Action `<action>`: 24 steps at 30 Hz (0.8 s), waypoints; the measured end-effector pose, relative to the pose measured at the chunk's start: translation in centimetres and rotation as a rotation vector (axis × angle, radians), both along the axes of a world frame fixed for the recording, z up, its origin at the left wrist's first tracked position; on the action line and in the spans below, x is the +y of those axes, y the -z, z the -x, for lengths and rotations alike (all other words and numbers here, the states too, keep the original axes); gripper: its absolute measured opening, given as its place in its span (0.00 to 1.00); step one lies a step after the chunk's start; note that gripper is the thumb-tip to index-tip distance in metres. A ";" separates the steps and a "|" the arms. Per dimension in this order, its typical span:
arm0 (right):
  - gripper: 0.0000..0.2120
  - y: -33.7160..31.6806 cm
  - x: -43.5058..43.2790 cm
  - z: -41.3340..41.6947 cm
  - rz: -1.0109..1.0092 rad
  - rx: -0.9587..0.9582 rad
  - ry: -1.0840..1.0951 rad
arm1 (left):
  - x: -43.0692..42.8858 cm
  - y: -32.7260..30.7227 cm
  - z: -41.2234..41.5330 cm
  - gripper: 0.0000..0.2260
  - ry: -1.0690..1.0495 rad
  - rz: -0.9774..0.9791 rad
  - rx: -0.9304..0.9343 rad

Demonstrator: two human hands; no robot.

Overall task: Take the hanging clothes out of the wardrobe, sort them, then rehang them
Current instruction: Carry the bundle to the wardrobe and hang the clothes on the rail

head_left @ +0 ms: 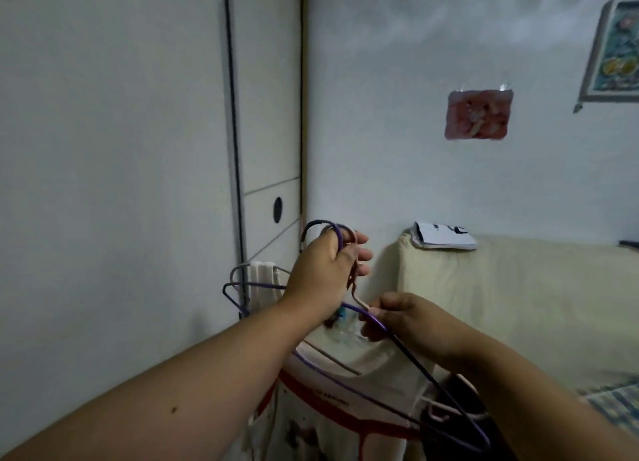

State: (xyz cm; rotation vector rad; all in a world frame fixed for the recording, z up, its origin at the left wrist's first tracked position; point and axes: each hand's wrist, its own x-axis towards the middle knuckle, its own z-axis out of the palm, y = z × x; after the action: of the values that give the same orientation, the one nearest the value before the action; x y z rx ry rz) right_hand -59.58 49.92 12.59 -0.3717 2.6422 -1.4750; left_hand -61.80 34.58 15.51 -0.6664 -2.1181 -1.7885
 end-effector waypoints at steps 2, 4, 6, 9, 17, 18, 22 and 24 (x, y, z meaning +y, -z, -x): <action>0.11 0.3 -1.6 -3.3 0.064 -0.055 -0.084 | -1.7 0.2 -4.0 0.12 -0.056 -0.051 -0.014; 0.11 1.0 -3.0 -6.4 0.157 -0.113 -0.155 | -3.0 0.6 -7.7 0.12 -0.121 -0.058 -0.015; 0.14 1.4 -4.5 -9.8 0.177 -0.126 -0.209 | -4.3 1.3 -11.4 0.12 -0.197 -0.022 -0.022; 0.16 1.5 -6.7 -13.9 0.129 -0.069 -0.283 | -6.3 2.0 -16.5 0.19 -0.285 0.011 -0.021; 0.11 -3.1 -15.3 -21.4 0.030 0.112 -0.545 | -14.2 -2.4 -27.9 0.22 -0.558 -0.030 0.046; 0.12 -3.7 -16.5 -22.3 0.042 0.116 -0.583 | -15.2 -3.1 -29.2 0.21 -0.591 -0.051 0.059; 0.12 -5.9 -21.1 -25.1 0.082 0.132 -0.733 | -18.6 -5.4 -33.7 0.18 -0.731 -0.080 0.128; 0.12 -6.9 -23.2 -26.3 0.109 0.129 -0.796 | -20.0 -6.6 -35.7 0.16 -0.790 -0.070 0.164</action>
State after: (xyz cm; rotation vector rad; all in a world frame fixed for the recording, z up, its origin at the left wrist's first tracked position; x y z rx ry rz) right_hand -33.33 26.75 19.52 -1.3641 2.0614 -1.3196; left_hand -26.09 14.59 22.16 0.0630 -1.8188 -1.2962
